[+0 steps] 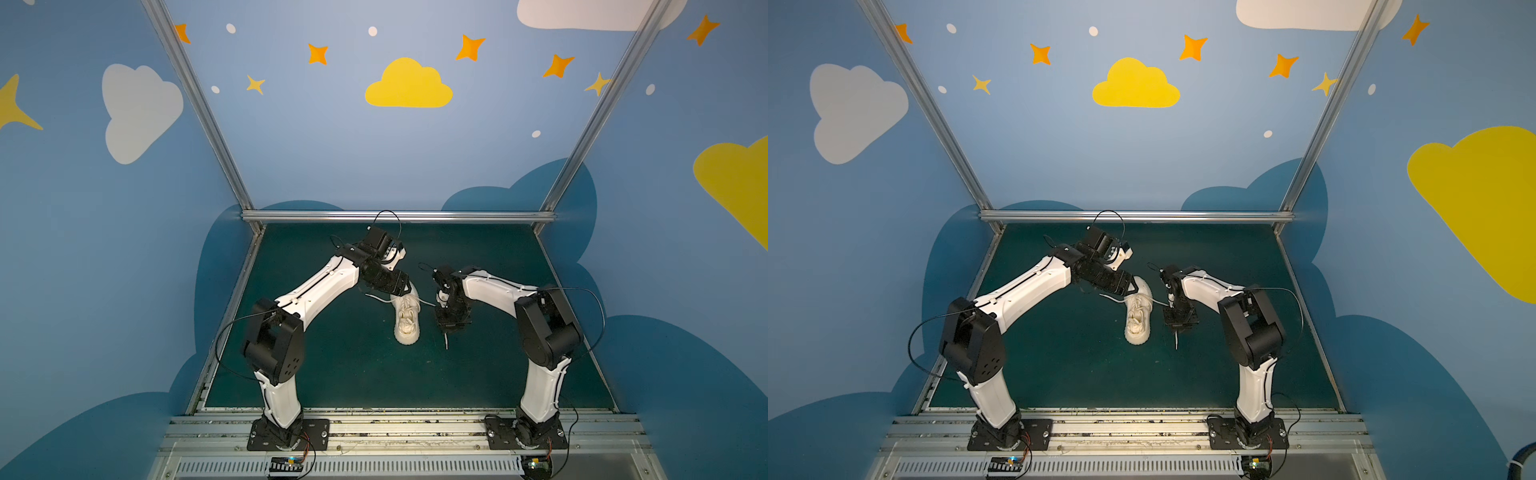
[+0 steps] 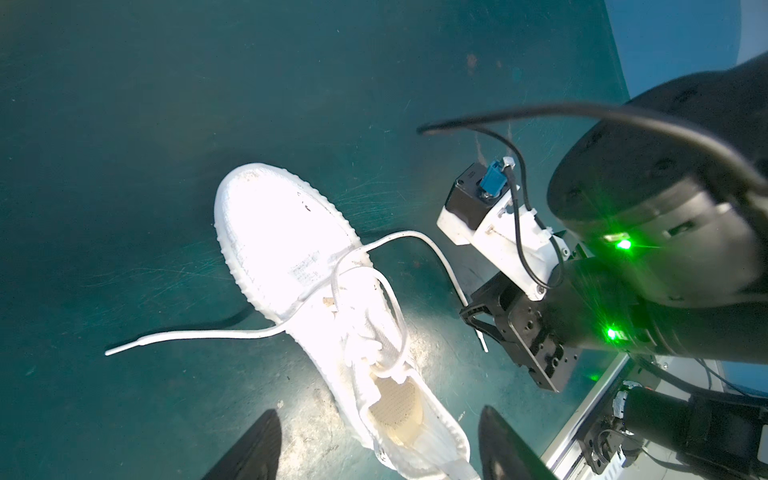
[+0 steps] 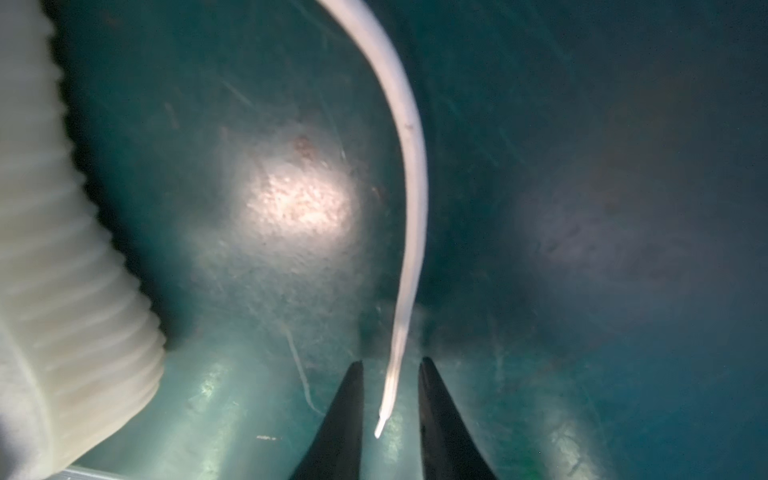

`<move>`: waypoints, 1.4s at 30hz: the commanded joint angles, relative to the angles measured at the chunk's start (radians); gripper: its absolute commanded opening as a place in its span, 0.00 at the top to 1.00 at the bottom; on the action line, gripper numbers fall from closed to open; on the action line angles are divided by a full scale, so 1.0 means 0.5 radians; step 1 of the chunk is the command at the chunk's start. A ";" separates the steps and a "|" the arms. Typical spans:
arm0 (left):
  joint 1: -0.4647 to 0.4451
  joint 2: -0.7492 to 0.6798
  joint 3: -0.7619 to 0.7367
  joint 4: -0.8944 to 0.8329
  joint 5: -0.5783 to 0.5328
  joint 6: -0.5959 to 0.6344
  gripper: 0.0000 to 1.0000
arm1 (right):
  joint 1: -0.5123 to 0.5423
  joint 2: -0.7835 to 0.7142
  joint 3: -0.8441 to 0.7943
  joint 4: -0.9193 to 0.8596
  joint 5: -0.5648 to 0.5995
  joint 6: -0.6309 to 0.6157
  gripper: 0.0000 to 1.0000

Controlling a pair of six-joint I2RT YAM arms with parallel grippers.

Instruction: Tie the shoes

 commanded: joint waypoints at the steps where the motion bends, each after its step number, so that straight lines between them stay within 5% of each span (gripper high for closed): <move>1: 0.005 -0.040 -0.010 -0.023 0.003 -0.008 0.25 | 0.019 -0.014 -0.027 -0.076 0.021 0.003 0.75; 15: -0.012 -0.047 -0.029 -0.032 -0.001 -0.014 0.26 | 0.062 0.067 -0.060 -0.046 -0.041 0.053 1.00; 30: -0.098 0.110 0.144 -0.176 -0.008 0.001 0.32 | -0.241 -0.060 -0.101 0.448 -0.642 0.260 1.00; 42: -0.162 0.304 0.345 -0.233 0.016 -0.022 0.47 | -0.407 0.075 -0.126 1.064 -1.023 0.564 1.00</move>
